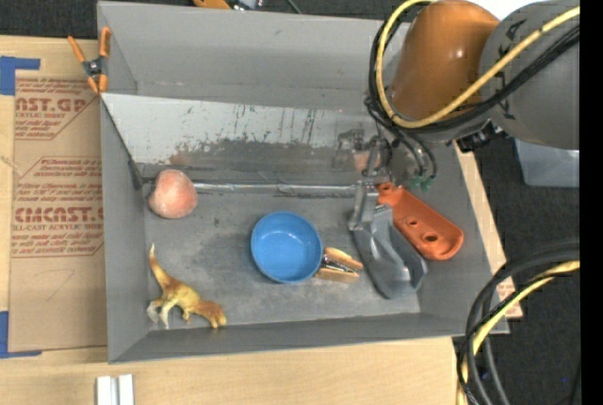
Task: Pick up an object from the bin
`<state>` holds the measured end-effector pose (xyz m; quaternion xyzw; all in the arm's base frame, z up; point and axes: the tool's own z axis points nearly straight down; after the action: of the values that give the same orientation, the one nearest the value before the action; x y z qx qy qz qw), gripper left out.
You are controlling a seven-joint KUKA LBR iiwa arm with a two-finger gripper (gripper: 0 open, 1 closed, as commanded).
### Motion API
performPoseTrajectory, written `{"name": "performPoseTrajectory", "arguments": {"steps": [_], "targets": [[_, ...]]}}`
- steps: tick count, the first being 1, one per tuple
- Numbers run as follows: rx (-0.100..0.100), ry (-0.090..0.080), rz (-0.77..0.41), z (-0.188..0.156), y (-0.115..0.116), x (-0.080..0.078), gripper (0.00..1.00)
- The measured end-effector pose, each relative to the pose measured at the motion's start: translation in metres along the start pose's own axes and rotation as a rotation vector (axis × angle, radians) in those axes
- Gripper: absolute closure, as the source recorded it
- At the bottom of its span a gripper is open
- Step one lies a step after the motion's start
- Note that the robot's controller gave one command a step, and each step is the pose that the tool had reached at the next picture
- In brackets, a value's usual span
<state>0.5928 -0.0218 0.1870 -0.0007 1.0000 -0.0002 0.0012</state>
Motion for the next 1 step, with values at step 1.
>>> {"name": "performPoseTrajectory", "arguments": {"steps": [1], "targets": [[0.000, 0.000, 0.000, 0.0000, 0.0000, 0.0000, 0.00]]}}
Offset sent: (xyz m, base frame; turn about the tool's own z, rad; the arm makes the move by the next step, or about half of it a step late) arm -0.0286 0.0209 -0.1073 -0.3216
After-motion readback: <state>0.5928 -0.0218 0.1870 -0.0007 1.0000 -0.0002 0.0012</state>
